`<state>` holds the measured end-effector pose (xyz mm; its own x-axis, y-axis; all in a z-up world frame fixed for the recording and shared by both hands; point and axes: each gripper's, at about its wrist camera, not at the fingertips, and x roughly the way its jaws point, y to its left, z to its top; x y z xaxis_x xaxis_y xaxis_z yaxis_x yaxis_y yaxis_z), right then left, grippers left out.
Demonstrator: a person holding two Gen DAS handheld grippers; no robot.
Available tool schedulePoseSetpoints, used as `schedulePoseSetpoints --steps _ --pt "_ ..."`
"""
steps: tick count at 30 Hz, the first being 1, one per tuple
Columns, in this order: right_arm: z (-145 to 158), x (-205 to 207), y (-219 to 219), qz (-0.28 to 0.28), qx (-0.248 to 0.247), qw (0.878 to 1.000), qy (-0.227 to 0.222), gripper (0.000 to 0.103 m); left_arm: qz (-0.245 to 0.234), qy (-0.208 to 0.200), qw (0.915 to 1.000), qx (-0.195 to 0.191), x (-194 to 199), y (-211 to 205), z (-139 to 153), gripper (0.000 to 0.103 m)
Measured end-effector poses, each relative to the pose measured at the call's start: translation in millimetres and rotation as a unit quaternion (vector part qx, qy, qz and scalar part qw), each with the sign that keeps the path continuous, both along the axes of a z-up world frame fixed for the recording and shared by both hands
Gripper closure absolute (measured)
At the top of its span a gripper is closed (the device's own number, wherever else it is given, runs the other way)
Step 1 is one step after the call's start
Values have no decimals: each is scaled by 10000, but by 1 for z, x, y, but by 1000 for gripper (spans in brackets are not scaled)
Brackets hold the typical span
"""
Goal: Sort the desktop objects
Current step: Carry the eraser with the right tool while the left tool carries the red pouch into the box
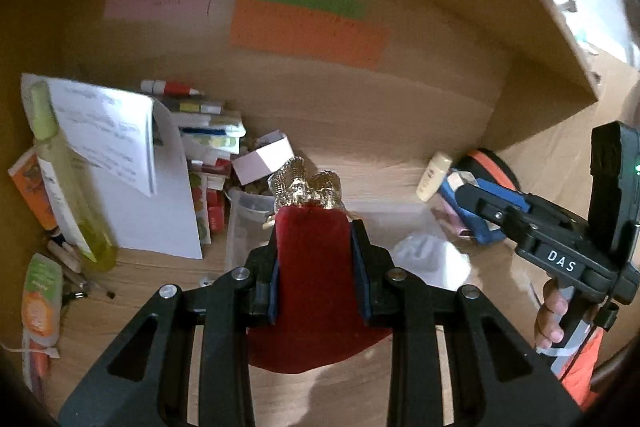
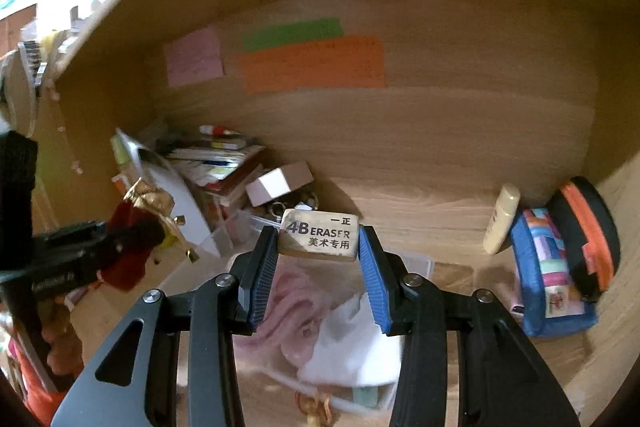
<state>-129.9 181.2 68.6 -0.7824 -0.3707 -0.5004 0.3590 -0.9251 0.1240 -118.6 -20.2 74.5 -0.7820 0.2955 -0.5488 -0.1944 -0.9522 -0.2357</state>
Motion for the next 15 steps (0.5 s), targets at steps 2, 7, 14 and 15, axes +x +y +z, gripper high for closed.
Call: schedulePoseSetpoints --steps 2,7,14,15 --pt "-11 -13 -2 32 -104 9997 -217 65 64 -107 9999 -83 -11 0 -10 74" --pt "-45 -38 -14 -85 -47 9978 -649 65 25 -538 9985 -56 -34 -1 -41 74" --pt "-68 -48 -14 -180 230 9959 -862 65 -41 -718 9973 -134 -37 1 -57 73" --pt "-69 -49 -13 -221 261 9957 -859 65 -35 -717 9973 -174 -37 2 -57 71"
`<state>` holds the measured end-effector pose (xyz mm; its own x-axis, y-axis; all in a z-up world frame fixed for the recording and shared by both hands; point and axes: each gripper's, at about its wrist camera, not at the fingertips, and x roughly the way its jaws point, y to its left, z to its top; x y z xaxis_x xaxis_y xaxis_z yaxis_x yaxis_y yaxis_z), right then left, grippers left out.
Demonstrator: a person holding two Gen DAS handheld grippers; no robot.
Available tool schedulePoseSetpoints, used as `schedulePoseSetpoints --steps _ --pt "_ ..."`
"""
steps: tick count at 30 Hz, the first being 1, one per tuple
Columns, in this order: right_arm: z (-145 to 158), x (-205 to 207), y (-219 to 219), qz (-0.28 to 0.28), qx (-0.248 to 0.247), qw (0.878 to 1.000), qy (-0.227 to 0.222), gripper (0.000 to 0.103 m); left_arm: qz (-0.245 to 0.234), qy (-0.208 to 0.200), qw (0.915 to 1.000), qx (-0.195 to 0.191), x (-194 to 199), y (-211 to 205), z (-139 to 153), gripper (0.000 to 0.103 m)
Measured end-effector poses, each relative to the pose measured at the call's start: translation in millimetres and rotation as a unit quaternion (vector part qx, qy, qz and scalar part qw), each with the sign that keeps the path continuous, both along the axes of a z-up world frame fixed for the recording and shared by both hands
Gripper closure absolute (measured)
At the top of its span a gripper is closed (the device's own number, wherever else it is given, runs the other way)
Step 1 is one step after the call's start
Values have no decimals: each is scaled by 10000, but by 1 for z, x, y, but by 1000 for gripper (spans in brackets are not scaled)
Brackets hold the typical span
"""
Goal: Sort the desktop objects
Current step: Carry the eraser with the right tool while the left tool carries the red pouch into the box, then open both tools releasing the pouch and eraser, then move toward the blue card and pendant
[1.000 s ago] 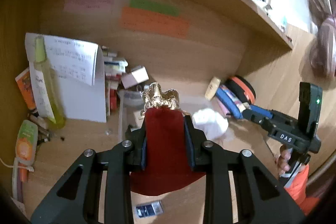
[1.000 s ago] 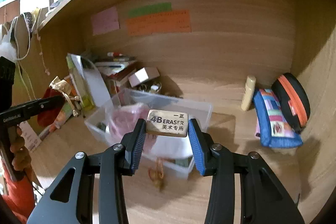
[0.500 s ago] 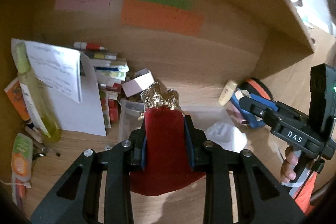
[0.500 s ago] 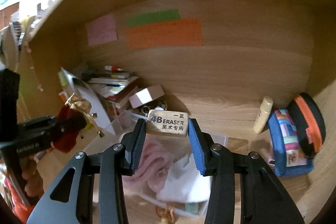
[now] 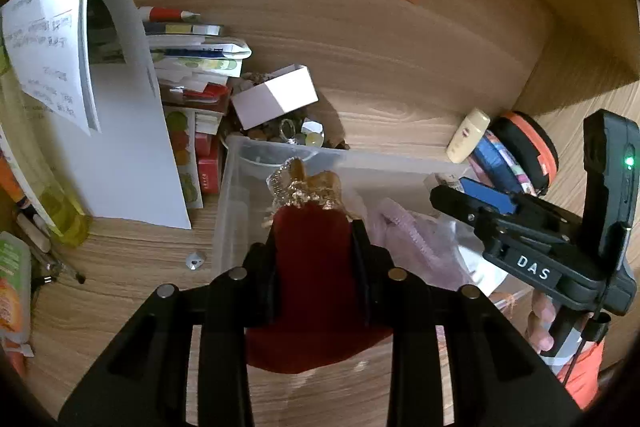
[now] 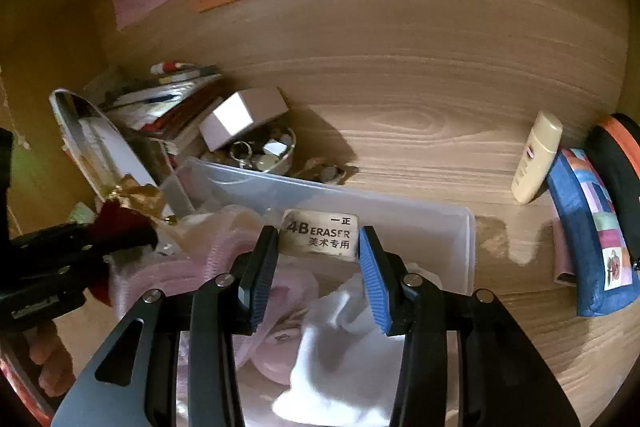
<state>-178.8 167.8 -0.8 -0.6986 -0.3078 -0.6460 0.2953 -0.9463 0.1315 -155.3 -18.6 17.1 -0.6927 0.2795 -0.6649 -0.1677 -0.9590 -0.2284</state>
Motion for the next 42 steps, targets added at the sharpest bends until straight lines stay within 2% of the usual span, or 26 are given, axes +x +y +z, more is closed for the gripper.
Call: schedulePoseSetpoints --steps 2,5,11,13,14,19,21,24,26,29,34,42 --pt "-2 -1 1 -74 48 10000 35 65 33 -2 10000 -7 0 2 0 58" --pt "-6 -1 0 -188 165 9996 94 65 60 -6 10000 75 1 -1 0 45" --pt "-7 1 -5 -241 383 9987 251 65 61 150 9998 150 6 0 6 33" --pt "-7 1 -5 -215 338 9989 228 60 107 234 9996 71 8 2 8 27" --pt "-7 1 -5 -190 293 9992 199 56 116 302 9995 26 10 3 9 27" --pt "1 6 -4 -79 151 9996 246 53 70 545 9985 -23 17 7 18 22" --pt "7 10 -4 -38 105 9995 303 40 76 622 9980 -71 20 9 22 19" --pt "21 20 -1 -22 21 9989 473 34 103 739 9970 -183 28 10 30 16" --pt "31 29 0 41 -5 9984 572 30 192 779 9963 -319 33 10 34 9" --pt "42 42 2 97 -3 9973 728 22 292 746 9954 -530 41 9 38 9" --pt "48 70 6 192 129 9957 895 22 302 724 9948 -644 60 2 38 7" --pt "34 108 24 64 412 9951 892 21 313 480 9919 -1132 91 -7 16 6"
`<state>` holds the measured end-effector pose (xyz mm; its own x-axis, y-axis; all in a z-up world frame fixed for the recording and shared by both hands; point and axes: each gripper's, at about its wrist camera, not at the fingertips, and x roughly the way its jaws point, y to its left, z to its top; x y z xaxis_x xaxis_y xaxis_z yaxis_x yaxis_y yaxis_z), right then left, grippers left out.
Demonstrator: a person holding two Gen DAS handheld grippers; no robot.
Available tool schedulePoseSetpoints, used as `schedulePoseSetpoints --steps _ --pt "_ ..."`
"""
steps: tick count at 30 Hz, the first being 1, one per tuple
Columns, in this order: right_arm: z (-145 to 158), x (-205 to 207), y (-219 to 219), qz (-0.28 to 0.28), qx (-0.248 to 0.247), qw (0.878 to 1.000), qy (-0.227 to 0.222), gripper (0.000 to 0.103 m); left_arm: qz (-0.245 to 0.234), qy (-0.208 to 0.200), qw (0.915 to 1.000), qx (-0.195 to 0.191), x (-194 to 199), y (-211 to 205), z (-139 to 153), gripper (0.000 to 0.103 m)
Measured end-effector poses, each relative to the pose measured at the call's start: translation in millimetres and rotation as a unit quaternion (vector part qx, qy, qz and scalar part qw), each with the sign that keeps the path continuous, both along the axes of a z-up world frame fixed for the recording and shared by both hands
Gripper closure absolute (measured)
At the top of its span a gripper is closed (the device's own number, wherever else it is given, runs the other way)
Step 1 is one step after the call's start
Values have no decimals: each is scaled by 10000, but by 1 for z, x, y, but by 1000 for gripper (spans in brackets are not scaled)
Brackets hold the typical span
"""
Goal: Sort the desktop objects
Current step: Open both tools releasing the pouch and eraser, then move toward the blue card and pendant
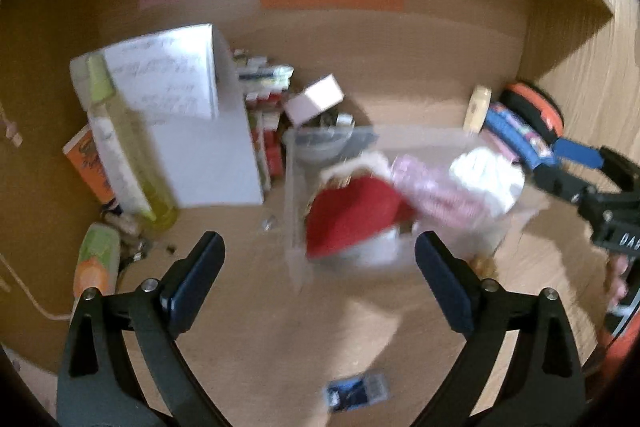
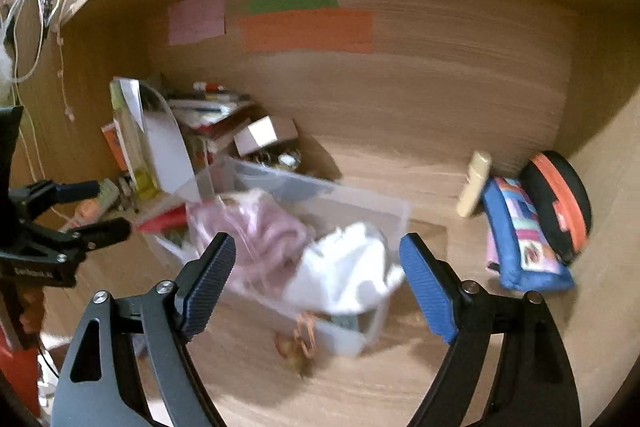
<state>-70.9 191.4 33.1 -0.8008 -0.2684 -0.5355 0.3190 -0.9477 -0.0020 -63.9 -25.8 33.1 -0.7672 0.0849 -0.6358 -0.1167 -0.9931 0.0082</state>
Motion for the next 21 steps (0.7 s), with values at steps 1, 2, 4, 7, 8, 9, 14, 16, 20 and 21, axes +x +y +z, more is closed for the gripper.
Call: schedulePoseSetpoints --steps 1,2,4,7,8,9,14,16,20,21 --pt "-4 2 2 -25 12 10000 -52 21 35 -61 9999 -79 4 -2 -5 6" --pt "-8 5 4 -72 37 9999 -102 21 49 -106 9998 -147 8 -3 -9 6" --pt "-17 10 8 -157 102 9996 -187 21 69 -205 9994 -286 17 -4 -18 6" --pt "-30 15 12 -223 163 9989 -375 21 13 -387 9986 -367 27 -4 -31 6" --pt "-34 16 13 -229 170 9987 -424 21 -7 -445 9984 -362 29 -4 -34 6" --pt "-39 17 14 -231 173 9983 -500 21 -48 -539 9980 -315 33 -4 -39 6" --pt "-60 18 14 -104 132 9957 -906 22 -314 -878 9955 -142 45 1 -58 6" --pt "-68 13 13 159 -60 9923 -1224 26 -589 -970 9935 -12 52 5 -66 6" --pt "-82 6 4 404 145 9872 -1533 47 -569 -1195 9912 15 55 11 -80 6" --pt "-84 6 1 448 175 9867 -1555 48 -546 -1243 9907 28 55 11 -83 6"
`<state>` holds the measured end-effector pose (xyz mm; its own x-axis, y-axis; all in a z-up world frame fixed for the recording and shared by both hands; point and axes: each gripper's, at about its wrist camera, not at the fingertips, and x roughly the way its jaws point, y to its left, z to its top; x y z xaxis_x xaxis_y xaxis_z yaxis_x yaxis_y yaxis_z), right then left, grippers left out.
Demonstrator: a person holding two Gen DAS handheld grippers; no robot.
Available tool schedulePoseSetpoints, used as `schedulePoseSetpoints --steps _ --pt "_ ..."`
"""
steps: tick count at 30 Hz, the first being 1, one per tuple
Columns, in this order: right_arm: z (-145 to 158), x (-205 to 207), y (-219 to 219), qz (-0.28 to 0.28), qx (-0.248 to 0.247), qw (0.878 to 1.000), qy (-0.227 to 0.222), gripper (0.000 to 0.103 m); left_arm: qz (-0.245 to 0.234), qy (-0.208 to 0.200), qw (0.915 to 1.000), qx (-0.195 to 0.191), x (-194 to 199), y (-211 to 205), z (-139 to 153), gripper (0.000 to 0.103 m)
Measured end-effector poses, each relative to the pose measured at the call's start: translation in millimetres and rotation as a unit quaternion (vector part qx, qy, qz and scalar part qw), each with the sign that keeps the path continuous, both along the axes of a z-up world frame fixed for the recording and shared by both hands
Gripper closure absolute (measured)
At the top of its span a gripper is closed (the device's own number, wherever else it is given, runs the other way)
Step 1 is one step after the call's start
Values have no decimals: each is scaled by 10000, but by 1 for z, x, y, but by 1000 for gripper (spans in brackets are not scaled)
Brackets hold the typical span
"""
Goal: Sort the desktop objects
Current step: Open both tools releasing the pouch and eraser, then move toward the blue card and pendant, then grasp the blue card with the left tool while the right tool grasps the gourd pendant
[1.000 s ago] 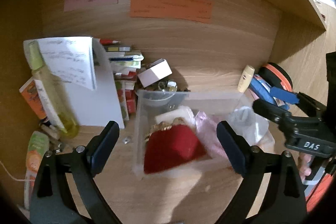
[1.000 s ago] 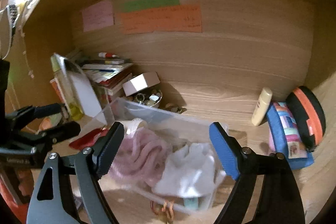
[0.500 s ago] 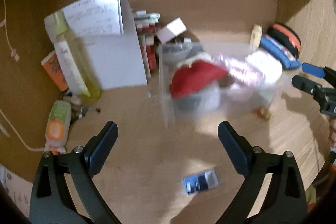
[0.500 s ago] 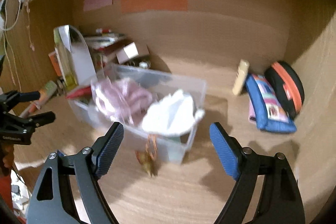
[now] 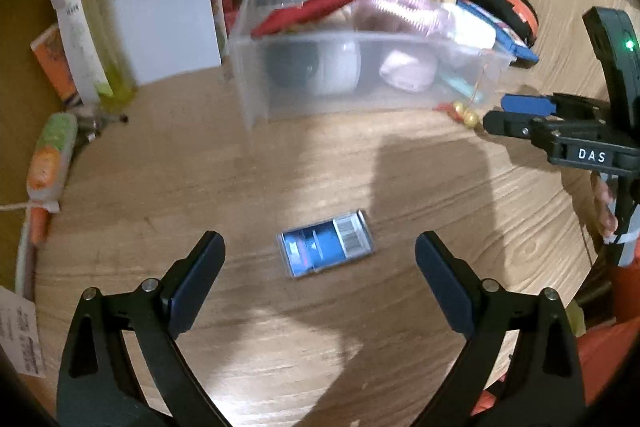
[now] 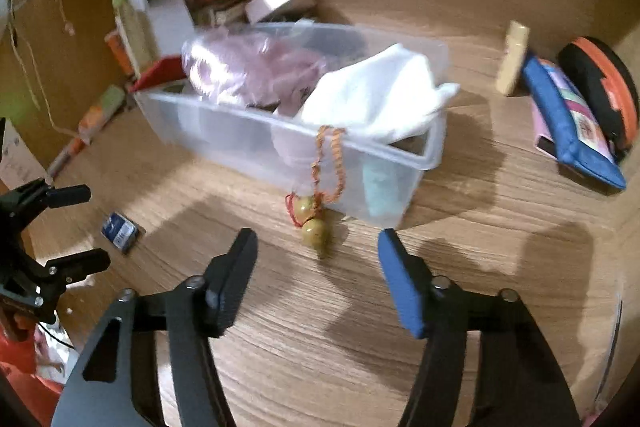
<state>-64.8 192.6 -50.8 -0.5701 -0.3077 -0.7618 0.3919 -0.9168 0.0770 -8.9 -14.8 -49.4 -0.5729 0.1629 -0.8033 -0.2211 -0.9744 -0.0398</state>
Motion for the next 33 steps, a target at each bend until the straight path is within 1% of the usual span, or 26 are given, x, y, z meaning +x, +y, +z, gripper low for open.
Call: schedulePoseSetpoints --steps 2,3,4,5,7,9,11,13,18,19,20,21,22,23,24,29,31,33 --pt "-3 -2 -5 144 49 9999 -51 48 79 -19 10000 44 0 -2 -2 7" --pt "-4 -3 -8 186 108 9998 -44 48 98 1 10000 -6 0 -2 -3 8" --pt "-5 -5 -10 203 175 9996 -39 49 108 33 9999 -78 1 -1 -3 15" --pt "-7 -7 -12 209 229 9995 -48 49 105 32 9999 -107 2 -1 -3 20" --pt "-8 -12 -14 250 264 9993 -93 53 97 -2 9999 -63 5 -2 -4 20" --pt "-10 -15 -17 338 303 9988 -173 68 86 -74 9999 -10 6 -1 -7 20" --pt "-15 -18 -22 397 361 9983 -247 73 62 -121 9999 7 4 1 -9 20" --pt "-20 -21 -25 391 437 9978 -295 73 49 -178 9998 23 3 3 -11 20" --pt "-20 -21 -32 443 455 9978 -209 74 53 -134 9998 -148 1 9 -13 20" --pt "-20 -21 -34 457 466 9977 -190 74 73 -125 9998 -165 1 10 -13 21" --pt "-21 -21 -35 481 474 9976 -173 77 102 -100 9997 -183 0 10 -13 23" --pt "-20 -22 -37 505 468 9975 -164 83 130 -71 9997 -181 -1 11 -13 25" --pt "-20 -22 -38 536 465 9974 -154 87 156 -24 9997 -166 -1 11 -12 34" --pt "-20 -21 -40 581 455 9972 -152 87 159 36 9997 -169 -1 11 -11 47" --pt "-20 -20 -41 631 425 9970 -159 87 141 58 9998 -162 -2 11 -10 52" --pt "-13 -8 -45 827 346 9960 11 87 214 67 9997 -71 -1 7 -8 52" --pt "-7 -2 -43 851 241 9961 62 87 224 95 9997 77 1 3 -2 52" --pt "-1 2 -40 867 109 9961 79 87 240 196 9994 121 3 2 5 52"
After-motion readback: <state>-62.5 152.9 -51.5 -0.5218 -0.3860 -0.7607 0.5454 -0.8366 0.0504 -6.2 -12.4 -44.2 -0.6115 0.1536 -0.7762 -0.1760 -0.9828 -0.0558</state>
